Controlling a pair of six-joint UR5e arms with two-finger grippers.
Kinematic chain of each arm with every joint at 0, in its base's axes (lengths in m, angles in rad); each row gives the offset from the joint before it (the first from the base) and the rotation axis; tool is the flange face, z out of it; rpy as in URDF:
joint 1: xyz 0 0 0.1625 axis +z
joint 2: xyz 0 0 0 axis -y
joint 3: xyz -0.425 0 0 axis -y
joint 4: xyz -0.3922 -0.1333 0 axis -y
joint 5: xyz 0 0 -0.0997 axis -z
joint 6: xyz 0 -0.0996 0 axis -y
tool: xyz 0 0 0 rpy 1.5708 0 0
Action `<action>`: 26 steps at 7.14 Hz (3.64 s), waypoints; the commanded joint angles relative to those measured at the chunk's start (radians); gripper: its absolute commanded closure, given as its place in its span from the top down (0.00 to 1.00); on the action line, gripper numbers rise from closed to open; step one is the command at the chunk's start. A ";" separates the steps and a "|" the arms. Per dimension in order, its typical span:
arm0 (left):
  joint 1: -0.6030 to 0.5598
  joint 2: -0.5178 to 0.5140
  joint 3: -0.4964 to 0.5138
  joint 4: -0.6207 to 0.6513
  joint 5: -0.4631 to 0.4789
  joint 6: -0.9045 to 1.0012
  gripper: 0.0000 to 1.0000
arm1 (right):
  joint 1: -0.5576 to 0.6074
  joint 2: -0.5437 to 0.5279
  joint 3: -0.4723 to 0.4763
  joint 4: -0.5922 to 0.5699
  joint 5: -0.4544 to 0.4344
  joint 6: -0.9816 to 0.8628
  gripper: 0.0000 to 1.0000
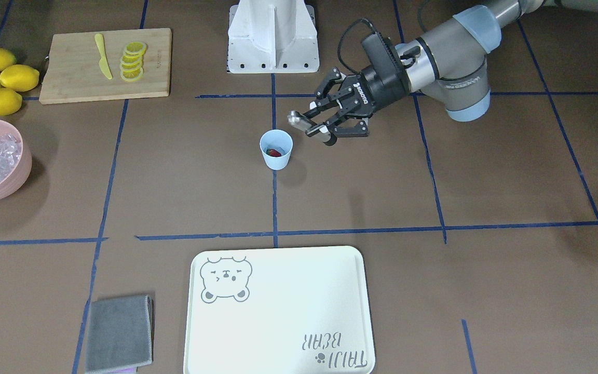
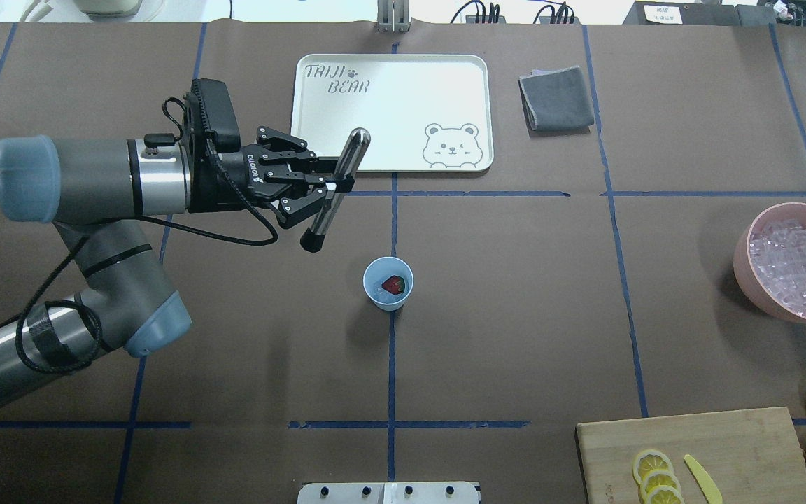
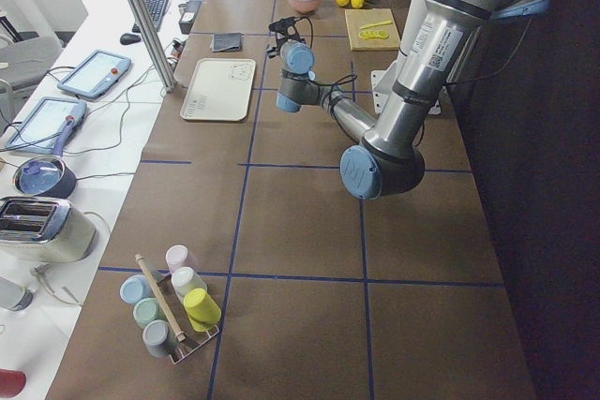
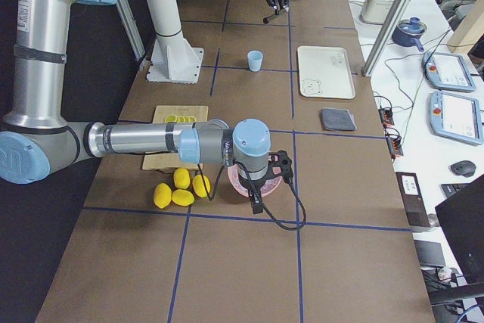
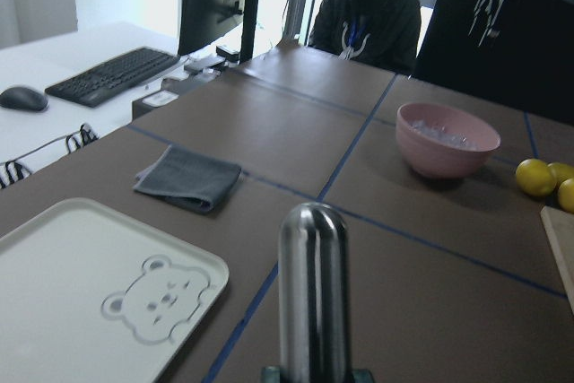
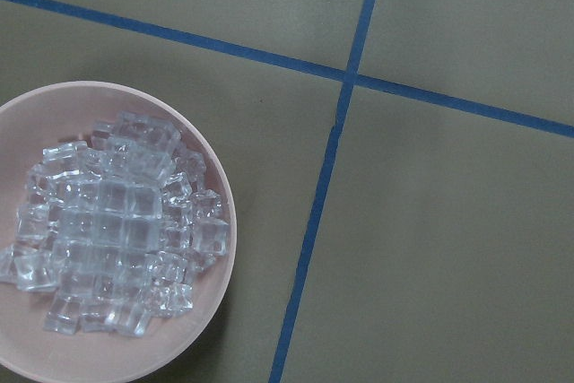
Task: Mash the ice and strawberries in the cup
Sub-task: 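Carry the metal pestle with the left gripper over the blue cup, then press the pestle down into the cup with the left gripper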
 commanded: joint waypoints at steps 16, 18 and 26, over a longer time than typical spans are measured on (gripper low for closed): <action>0.304 -0.094 0.339 -0.481 0.402 0.275 0.06 | 0.000 -0.001 -0.007 0.000 -0.001 -0.002 0.99; 0.283 -0.097 0.321 -0.476 0.401 0.275 0.06 | 0.000 0.001 -0.007 0.000 -0.001 0.000 0.99; 0.177 -0.033 -0.252 0.557 0.390 0.235 0.01 | -0.002 0.002 -0.007 0.000 -0.002 0.011 0.99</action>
